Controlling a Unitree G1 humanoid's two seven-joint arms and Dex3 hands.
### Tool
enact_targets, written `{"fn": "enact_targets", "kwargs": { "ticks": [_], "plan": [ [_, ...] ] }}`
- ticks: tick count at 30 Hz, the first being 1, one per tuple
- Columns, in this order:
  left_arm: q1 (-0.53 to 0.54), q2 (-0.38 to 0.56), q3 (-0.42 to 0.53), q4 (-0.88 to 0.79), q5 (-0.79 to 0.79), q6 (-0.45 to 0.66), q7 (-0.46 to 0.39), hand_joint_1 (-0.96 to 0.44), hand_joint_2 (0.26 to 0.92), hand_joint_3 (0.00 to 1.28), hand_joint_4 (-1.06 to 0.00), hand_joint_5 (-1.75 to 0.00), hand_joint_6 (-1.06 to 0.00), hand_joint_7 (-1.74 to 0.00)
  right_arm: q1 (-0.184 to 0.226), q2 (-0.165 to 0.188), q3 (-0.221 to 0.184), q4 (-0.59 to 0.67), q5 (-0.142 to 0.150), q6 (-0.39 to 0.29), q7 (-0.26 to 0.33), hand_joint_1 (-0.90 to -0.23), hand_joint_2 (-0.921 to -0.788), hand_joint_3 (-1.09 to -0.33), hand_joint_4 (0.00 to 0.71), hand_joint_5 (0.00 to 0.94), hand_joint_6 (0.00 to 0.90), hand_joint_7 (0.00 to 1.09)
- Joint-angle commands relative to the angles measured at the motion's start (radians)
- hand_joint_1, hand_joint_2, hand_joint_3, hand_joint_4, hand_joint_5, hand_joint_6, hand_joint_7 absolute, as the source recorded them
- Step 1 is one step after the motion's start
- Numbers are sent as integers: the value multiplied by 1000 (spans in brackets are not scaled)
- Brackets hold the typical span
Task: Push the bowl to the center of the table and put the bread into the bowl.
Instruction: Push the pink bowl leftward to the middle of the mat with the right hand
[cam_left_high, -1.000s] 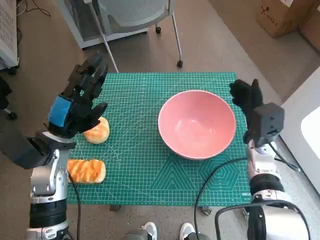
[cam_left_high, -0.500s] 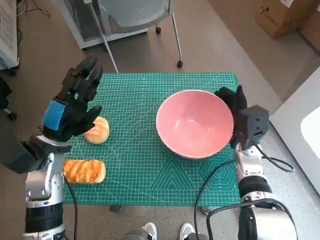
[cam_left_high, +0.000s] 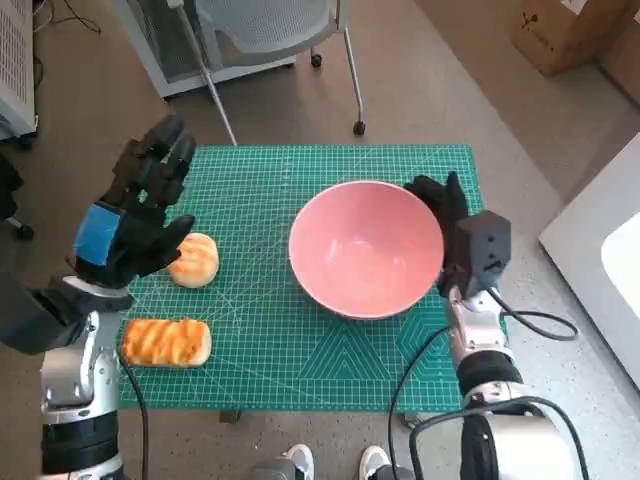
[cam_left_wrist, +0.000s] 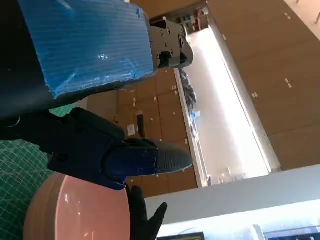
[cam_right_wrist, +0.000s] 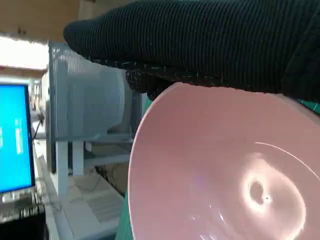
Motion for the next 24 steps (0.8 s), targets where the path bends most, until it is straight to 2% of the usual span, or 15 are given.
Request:
{"fn": "enact_targets", "kwargs": {
  "ticks": [1,10,15,24],
  "plan": [
    [21,10,10,-34,-11,12,10,-648,921,336,-66,-7,1,-414,-15,23,9,17,-16,31,-8,-704,-921,-785,101,12,279,21],
    [40,13,17,-61,-4,8,23,-646,921,332,-66,-6,1,-416,-33,50,16,19,-29,39,-2,-672,-921,-809,103,8,277,19],
    [48,14,19,-68,-5,4,23,-646,921,332,-66,-6,1,-418,-36,59,13,20,-27,41,11,-664,-921,-810,99,4,276,17],
    [57,10,17,-76,-5,7,33,-625,921,333,-64,-4,1,-417,-42,41,1,16,-19,34,34,-671,-921,-801,98,2,279,17]
  ]
}}
